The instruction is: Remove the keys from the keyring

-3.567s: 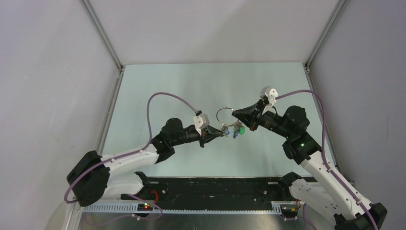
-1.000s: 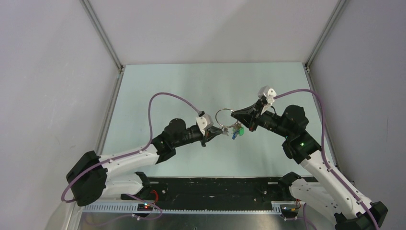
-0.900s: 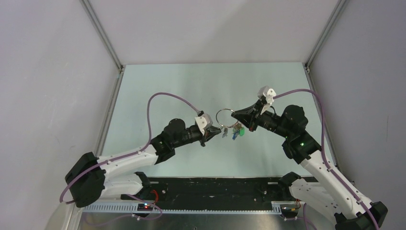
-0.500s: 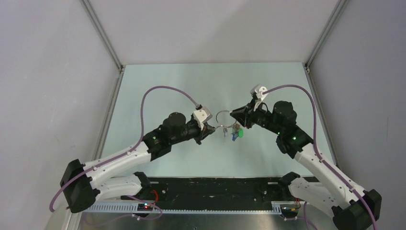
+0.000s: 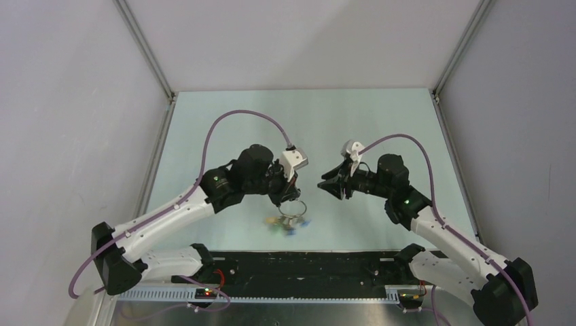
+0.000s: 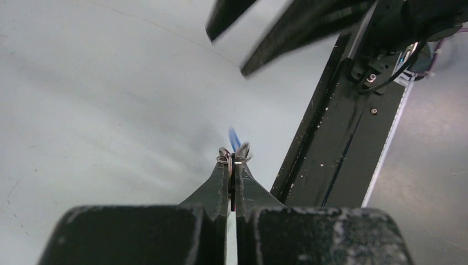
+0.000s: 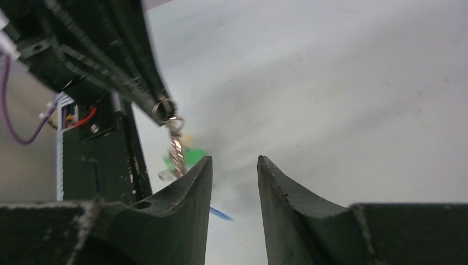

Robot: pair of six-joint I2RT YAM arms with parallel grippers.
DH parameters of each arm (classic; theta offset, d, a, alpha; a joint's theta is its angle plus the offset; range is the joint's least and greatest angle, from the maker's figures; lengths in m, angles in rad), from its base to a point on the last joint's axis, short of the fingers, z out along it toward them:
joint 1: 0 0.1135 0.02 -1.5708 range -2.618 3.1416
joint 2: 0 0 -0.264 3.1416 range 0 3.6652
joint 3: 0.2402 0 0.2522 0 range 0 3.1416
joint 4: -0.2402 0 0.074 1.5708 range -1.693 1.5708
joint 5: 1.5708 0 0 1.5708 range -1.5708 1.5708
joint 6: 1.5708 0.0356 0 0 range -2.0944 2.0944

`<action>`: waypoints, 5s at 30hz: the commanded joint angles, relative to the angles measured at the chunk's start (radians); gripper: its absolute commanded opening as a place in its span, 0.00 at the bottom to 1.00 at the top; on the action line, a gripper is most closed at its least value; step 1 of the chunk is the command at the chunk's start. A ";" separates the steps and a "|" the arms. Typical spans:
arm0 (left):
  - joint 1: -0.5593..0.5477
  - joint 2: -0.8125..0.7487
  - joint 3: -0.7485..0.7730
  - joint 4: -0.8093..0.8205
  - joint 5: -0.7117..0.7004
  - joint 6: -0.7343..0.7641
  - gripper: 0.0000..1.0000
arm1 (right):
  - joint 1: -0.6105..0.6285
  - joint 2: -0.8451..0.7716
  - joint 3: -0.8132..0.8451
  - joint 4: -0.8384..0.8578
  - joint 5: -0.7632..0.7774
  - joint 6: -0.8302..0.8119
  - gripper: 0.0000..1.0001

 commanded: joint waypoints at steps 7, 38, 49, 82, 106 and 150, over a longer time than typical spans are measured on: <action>-0.002 0.072 0.197 -0.171 0.060 0.094 0.00 | 0.157 0.007 -0.045 0.149 -0.096 -0.215 0.40; -0.001 0.102 0.330 -0.239 0.106 0.107 0.00 | 0.229 0.058 -0.084 0.307 -0.008 -0.244 0.10; -0.002 0.067 0.291 -0.253 -0.001 0.147 0.00 | 0.227 0.000 -0.084 0.258 -0.004 -0.228 0.00; 0.007 0.203 0.398 -0.443 -0.154 -0.118 0.00 | 0.243 0.038 -0.096 0.359 0.221 -0.119 0.45; 0.225 0.278 0.543 -0.487 0.165 -0.394 0.00 | 0.171 0.156 -0.205 0.820 0.035 -0.137 0.56; 0.233 0.270 0.577 -0.486 0.224 -0.439 0.00 | 0.234 0.335 -0.079 0.869 0.099 -0.161 0.44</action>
